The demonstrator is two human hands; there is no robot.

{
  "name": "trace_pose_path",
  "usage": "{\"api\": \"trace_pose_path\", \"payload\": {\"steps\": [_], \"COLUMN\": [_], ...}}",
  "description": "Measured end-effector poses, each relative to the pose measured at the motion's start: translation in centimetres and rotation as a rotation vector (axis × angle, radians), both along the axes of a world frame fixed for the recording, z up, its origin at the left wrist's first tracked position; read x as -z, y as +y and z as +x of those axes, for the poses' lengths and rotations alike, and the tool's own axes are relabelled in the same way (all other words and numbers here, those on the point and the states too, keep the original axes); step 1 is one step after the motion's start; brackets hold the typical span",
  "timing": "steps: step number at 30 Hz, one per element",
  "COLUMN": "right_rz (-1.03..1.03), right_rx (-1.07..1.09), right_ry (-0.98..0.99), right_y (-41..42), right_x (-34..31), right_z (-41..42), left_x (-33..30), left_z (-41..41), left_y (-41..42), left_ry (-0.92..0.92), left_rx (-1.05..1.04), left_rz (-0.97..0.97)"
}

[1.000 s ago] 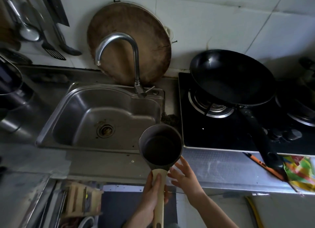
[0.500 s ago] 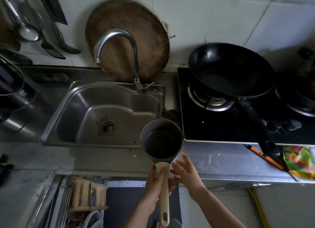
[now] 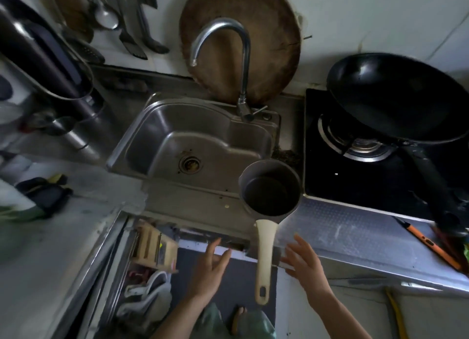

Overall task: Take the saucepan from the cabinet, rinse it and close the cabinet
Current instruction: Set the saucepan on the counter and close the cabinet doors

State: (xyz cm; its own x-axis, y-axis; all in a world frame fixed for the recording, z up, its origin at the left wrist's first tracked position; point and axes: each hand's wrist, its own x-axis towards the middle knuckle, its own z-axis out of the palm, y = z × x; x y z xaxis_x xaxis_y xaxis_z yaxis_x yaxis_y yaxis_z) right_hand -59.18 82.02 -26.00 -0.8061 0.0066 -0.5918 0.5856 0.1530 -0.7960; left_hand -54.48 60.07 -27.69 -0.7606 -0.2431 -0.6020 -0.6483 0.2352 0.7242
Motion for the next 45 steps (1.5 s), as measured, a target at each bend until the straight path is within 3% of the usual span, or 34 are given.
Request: {"api": "trace_pose_path", "payload": {"steps": [6,11,16,24,30,36,40,45], "right_rz": [0.181,0.389,0.414,0.455,0.414,0.512,0.559,0.705], "right_rx": [-0.019,-0.258,-0.456,-0.476,-0.481,-0.565,-0.583,-0.490], "right_ry": [-0.058,-0.153,-0.056,-0.018,0.071,0.145,0.162,0.153], "right_y": [-1.0,-5.3,-12.4,-21.8,-24.7,-25.9,-25.6,-22.8], "right_x": [3.3,5.4,6.5,7.9,8.0,8.8,9.1,9.6], "right_z": [5.1,10.0,13.6,17.3,19.6,20.8,20.9,19.5], "left_x": [1.9,2.7,4.1,5.9,5.4,5.8,6.4,7.8], "left_z": [6.6,11.0,12.8,14.8,14.7,14.8,14.3,11.6], "left_y": [-6.7,-12.4,-17.2,-21.0,-21.7,-19.4,-16.6,-13.2], "left_ry": [-0.012,0.001,-0.114,-0.152,-0.011,0.016,0.069,0.174], "left_rx": [-0.058,0.179,0.311,0.460,0.199,0.171,0.323,0.658], "left_rz": [-0.244,-0.612,-0.801,-0.714,-0.391,-0.255,-0.234,-0.469]}}
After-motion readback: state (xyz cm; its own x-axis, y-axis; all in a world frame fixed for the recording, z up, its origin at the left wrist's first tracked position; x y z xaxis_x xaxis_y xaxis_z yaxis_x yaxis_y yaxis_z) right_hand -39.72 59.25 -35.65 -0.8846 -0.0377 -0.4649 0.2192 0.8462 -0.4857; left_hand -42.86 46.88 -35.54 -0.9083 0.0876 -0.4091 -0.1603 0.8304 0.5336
